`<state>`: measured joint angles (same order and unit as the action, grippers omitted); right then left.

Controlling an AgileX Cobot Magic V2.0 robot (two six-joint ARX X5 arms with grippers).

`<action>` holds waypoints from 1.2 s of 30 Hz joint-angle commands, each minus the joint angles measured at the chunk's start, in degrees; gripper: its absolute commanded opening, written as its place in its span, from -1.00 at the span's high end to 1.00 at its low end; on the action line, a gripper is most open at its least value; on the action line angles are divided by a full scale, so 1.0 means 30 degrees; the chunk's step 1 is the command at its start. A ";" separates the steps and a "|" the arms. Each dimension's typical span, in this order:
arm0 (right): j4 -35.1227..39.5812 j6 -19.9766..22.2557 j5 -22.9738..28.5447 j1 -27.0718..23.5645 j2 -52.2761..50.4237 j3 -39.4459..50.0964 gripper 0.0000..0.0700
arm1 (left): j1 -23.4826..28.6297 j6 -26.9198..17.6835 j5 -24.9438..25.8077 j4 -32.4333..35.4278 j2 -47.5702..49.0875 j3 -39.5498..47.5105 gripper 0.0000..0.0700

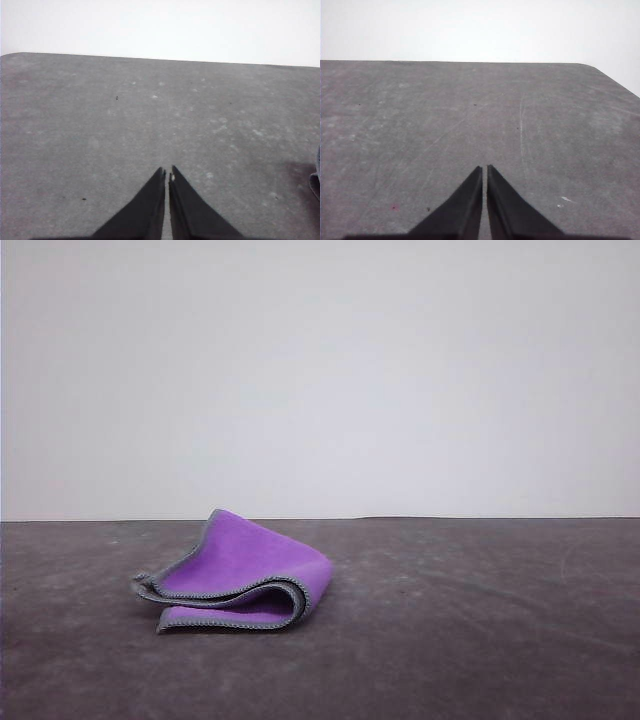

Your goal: Fold clothes

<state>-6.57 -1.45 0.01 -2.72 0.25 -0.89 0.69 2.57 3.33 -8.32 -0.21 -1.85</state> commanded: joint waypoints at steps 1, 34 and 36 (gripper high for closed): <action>0.0213 0.0131 0.0015 -0.0036 -0.0015 0.0066 0.97 | -0.0002 0.0005 0.0015 0.0204 0.0015 0.0372 1.00; 0.0213 0.0131 0.0015 -0.0036 -0.0015 0.0066 0.97 | -0.0007 0.0005 0.0020 0.0204 0.0015 0.0372 1.00; 0.0213 0.0131 0.0020 -0.0036 -0.0015 0.0066 0.97 | -0.0007 0.0005 0.0015 0.0204 0.0015 0.0372 1.00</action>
<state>-6.57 -1.45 0.01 -2.72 0.25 -0.89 0.69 2.59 3.33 -8.32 -0.21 -1.85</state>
